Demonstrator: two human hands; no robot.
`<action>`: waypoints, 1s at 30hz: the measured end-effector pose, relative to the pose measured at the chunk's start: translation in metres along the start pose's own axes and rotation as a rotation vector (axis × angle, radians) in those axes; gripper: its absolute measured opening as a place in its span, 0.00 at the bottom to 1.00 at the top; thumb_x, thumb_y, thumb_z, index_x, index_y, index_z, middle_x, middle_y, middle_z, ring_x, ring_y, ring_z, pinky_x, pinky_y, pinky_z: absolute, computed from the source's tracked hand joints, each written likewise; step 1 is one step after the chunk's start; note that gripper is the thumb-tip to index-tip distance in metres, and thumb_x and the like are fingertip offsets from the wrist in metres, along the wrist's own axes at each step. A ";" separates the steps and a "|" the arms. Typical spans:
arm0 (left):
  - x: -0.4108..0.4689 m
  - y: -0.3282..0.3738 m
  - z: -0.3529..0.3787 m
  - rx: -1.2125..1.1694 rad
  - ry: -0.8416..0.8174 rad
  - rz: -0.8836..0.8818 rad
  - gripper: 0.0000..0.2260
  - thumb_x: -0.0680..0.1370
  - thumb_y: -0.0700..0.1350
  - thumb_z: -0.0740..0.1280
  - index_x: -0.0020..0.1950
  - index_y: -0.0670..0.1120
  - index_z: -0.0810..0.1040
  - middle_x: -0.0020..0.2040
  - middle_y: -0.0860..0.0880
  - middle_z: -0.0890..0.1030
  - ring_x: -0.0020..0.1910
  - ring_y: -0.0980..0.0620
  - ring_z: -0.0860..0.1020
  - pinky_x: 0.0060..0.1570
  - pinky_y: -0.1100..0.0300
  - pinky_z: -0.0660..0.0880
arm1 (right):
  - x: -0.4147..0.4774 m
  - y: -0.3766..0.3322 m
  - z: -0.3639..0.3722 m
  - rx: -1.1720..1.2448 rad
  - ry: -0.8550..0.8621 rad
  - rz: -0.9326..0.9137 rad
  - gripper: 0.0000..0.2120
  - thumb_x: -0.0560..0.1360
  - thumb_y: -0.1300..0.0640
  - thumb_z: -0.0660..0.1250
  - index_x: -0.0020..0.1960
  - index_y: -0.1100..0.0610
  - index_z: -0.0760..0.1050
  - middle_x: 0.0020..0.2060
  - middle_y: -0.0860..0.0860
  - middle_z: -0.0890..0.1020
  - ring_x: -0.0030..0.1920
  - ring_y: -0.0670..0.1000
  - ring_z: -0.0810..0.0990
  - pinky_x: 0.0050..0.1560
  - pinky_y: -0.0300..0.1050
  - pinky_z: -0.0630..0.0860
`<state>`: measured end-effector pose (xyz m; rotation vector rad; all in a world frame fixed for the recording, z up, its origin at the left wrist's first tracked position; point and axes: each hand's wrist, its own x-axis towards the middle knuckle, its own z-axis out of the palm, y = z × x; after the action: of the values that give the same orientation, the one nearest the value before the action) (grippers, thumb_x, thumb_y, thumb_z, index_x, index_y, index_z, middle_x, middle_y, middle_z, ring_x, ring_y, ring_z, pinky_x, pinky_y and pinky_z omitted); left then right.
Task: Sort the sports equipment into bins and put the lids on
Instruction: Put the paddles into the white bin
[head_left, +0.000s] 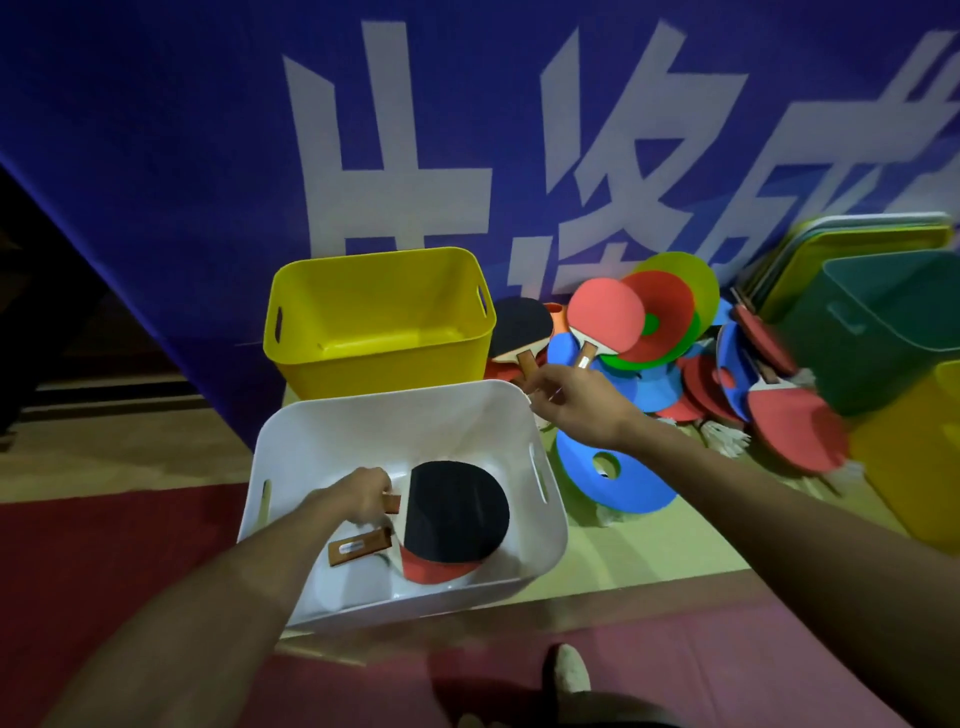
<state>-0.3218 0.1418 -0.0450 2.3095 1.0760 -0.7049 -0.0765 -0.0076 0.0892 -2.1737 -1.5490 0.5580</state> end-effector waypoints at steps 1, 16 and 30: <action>-0.003 0.002 0.001 -0.003 0.002 0.008 0.11 0.75 0.48 0.70 0.52 0.44 0.77 0.50 0.46 0.79 0.48 0.47 0.77 0.47 0.58 0.73 | 0.001 0.001 -0.001 0.000 0.000 -0.002 0.10 0.77 0.56 0.64 0.57 0.56 0.77 0.47 0.50 0.80 0.48 0.53 0.79 0.48 0.45 0.74; -0.071 0.084 -0.082 -0.314 0.703 0.282 0.11 0.78 0.40 0.63 0.58 0.50 0.78 0.51 0.51 0.72 0.53 0.53 0.71 0.57 0.57 0.66 | 0.000 0.019 -0.024 0.117 0.016 0.139 0.11 0.77 0.60 0.62 0.57 0.59 0.77 0.50 0.55 0.81 0.47 0.55 0.79 0.50 0.52 0.79; -0.021 0.209 -0.124 -0.349 0.557 0.277 0.12 0.79 0.38 0.60 0.60 0.48 0.77 0.54 0.51 0.71 0.53 0.55 0.72 0.52 0.65 0.68 | 0.016 0.132 -0.060 0.182 -0.205 0.247 0.15 0.77 0.56 0.64 0.62 0.57 0.72 0.48 0.57 0.79 0.50 0.60 0.79 0.53 0.60 0.76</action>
<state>-0.1369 0.0893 0.1054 2.3194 0.9708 0.2367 0.0645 -0.0380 0.0665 -2.2358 -1.2731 0.9879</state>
